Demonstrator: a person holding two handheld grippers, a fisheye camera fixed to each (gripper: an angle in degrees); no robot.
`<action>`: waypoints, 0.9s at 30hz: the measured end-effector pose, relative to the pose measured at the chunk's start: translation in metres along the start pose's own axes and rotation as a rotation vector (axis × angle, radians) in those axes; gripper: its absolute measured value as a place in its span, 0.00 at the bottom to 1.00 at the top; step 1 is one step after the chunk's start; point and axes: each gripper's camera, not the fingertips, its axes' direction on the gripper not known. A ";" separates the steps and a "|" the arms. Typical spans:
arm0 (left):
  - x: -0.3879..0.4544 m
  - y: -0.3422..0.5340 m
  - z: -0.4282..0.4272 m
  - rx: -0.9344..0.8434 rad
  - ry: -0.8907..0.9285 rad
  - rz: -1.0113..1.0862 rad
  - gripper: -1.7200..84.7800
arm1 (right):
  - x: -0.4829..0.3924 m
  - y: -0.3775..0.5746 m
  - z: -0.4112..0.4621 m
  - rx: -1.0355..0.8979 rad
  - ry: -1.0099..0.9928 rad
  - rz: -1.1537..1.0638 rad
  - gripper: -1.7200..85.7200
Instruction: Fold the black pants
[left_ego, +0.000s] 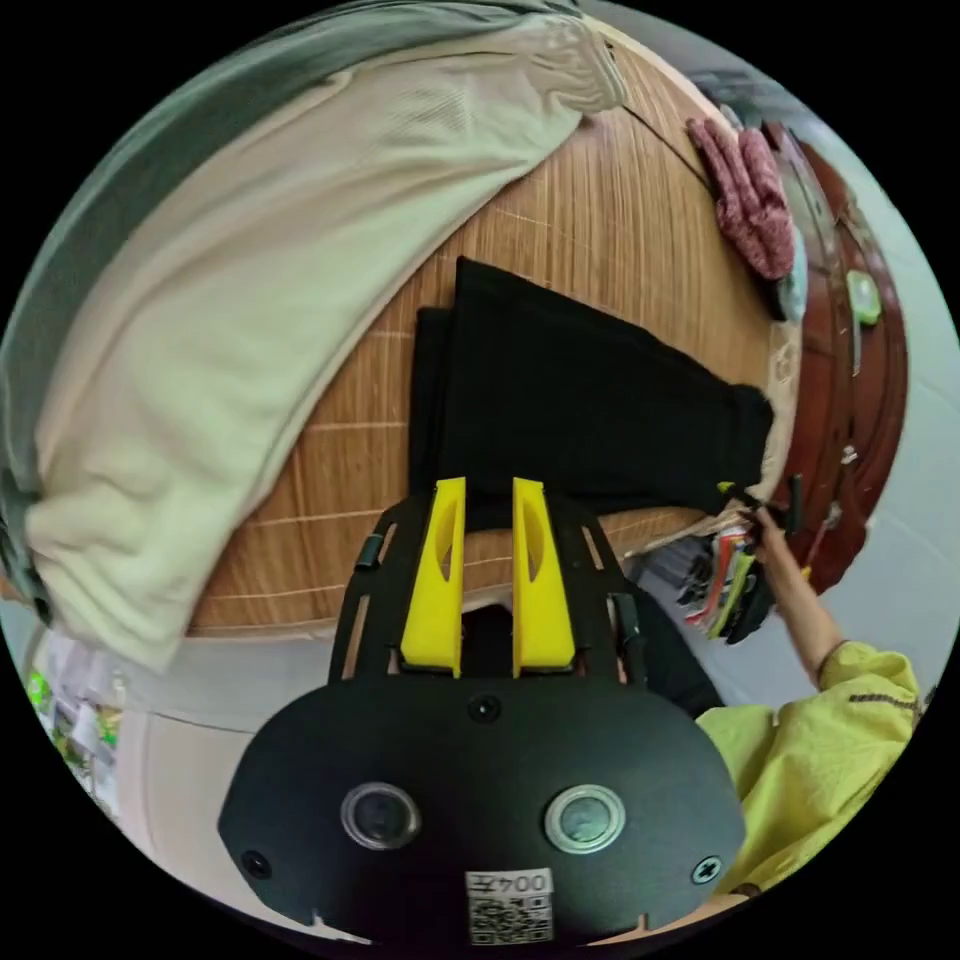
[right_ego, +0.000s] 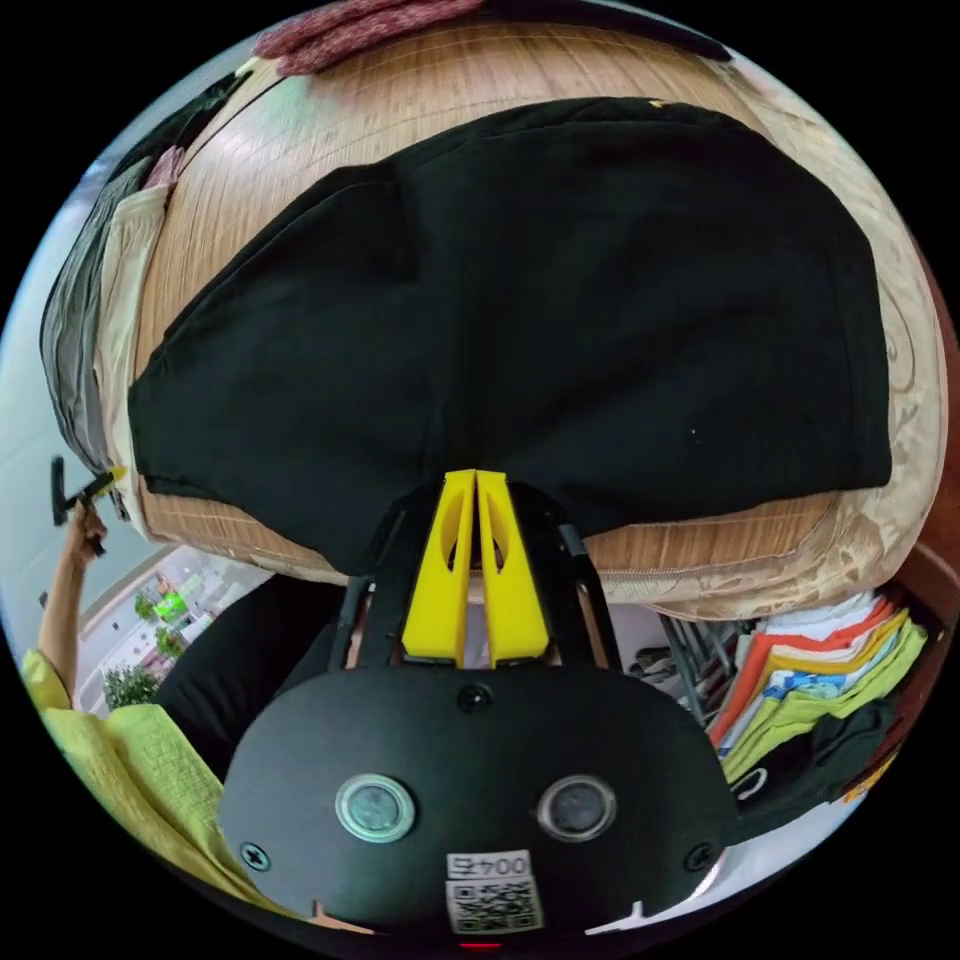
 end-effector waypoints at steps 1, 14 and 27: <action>-0.017 0.014 0.004 0.042 0.120 -0.044 0.10 | 0.005 0.004 0.003 0.022 -0.046 0.047 0.01; -0.108 0.071 0.026 0.267 0.571 -0.362 0.14 | -0.019 0.037 0.028 0.197 -0.443 0.108 0.09; -0.133 0.082 0.019 0.395 0.702 -0.391 0.15 | -0.303 -0.013 0.052 0.355 -0.562 -0.707 0.16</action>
